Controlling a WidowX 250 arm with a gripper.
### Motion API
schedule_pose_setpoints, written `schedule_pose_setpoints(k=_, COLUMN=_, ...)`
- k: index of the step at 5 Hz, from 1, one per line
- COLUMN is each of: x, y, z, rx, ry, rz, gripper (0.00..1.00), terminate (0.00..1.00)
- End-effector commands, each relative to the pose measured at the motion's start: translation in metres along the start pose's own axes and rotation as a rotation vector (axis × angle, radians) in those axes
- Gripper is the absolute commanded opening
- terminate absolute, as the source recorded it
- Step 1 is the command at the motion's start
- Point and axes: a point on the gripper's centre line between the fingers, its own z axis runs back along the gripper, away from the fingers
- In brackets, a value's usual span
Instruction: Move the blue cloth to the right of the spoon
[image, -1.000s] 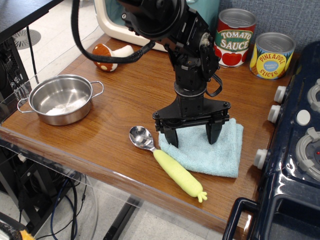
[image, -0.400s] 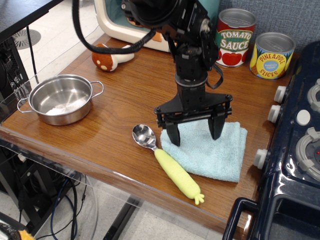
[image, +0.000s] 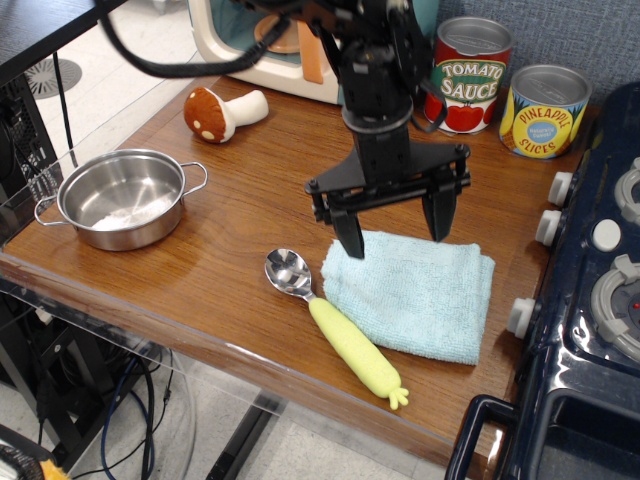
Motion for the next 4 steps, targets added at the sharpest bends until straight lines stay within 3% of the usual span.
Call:
schedule_pose_setpoints(k=1, x=0.0058, y=0.0033, z=0.0287, rx=-0.048, ry=-0.076, rz=-0.035, gripper=1.0, terminate=0.0)
schedule_pose_setpoints(k=3, x=0.0058, y=0.0033, z=0.0287, rx=-0.048, ry=-0.076, rz=-0.035, gripper=1.0, terminate=0.0)
schedule_pose_setpoints(k=4, x=0.0058, y=0.0033, z=0.0287, rx=-0.048, ry=-0.076, rz=-0.035, gripper=1.0, terminate=1.0)
